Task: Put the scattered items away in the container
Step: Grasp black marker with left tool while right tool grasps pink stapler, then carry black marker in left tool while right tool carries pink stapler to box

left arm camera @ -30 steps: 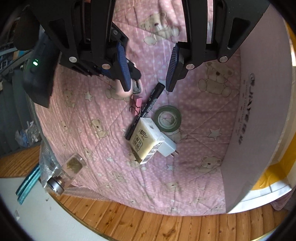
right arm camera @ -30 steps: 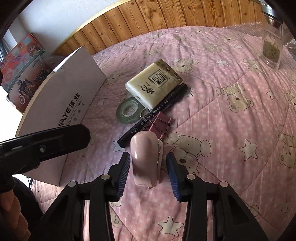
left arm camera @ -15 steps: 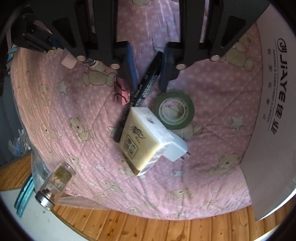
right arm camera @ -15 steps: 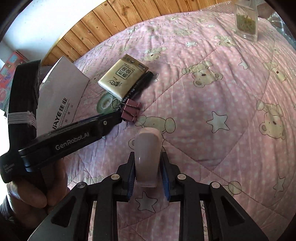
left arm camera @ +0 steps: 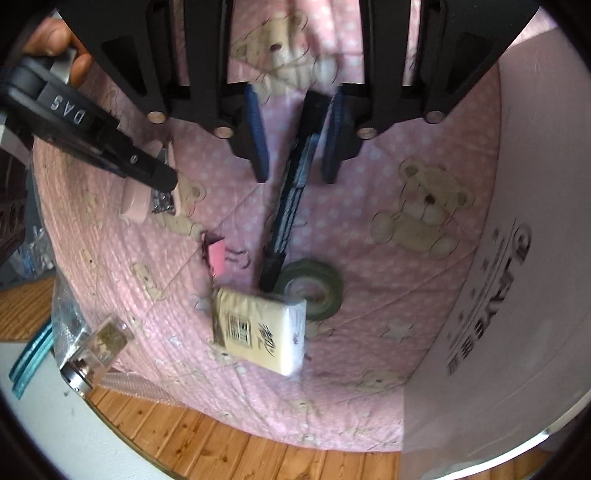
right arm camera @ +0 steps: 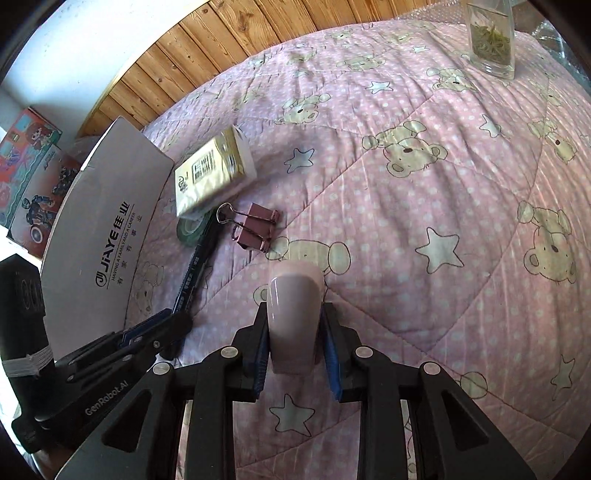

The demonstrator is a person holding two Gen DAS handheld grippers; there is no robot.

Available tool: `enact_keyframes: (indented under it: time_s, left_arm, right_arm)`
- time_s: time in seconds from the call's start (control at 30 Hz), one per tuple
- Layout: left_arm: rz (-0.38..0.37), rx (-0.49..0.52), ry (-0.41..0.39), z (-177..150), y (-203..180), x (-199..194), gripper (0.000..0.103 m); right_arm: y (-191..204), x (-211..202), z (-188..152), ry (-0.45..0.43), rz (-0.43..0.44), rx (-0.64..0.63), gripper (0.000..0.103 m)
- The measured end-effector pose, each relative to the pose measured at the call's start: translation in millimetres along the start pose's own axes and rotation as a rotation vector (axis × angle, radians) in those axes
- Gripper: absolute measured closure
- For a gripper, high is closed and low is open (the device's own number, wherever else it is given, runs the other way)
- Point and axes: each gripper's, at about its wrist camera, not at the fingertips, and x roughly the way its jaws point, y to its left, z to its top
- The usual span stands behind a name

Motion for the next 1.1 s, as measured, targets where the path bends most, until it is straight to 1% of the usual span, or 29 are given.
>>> enact_keyframes:
  time_s: [0.07, 0.1, 0.13, 0.17, 0.27, 0.33, 0.4, 0.53, 0.7, 0.87, 1.1]
  left_arm:
    - [0.031, 0.042, -0.009, 5, -9, 6, 0.068]
    - [0.049, 0.079, -0.018, 7, -14, 8, 0.076]
    - [0.089, 0.110, -0.022, 8, -17, 9, 0.082]
    - [0.111, 0.134, -0.028, 9, -18, 8, 0.085]
    - [0.095, 0.126, -0.013, 6, -13, 2, 0.090]
    - [0.091, 0.111, -0.005, 2, -10, -4, 0.090]
    - [0.086, 0.091, 0.004, -5, -7, -11, 0.090]
    - [0.076, 0.063, -0.008, -13, -7, -25, 0.090]
    - [0.063, 0.062, -0.026, -18, -11, -44, 0.090]
    - [0.060, 0.055, -0.046, -23, -12, -62, 0.090]
    - [0.035, 0.057, -0.078, -28, -17, -86, 0.090]
  right_arm:
    - [0, 1, 2, -0.011, 0.001, -0.002, 0.075]
    - [-1, 1, 2, -0.014, 0.004, -0.001, 0.075]
    - [-2, 1, 2, -0.015, 0.007, 0.002, 0.075]
    - [-3, 2, 2, -0.015, 0.011, 0.005, 0.076]
    - [-3, 1, 2, -0.015, 0.020, 0.021, 0.076]
    - [-4, 0, 1, -0.013, 0.028, 0.028, 0.076]
    - [6, 5, 5, -0.007, 0.045, 0.039, 0.076]
    - [13, 4, 2, -0.001, 0.064, 0.028, 0.076]
    - [22, 1, 0, -0.010, 0.075, 0.003, 0.076]
    - [25, -3, -9, -0.009, 0.071, -0.018, 0.076]
    - [33, -13, -20, -0.025, 0.050, -0.076, 0.076]
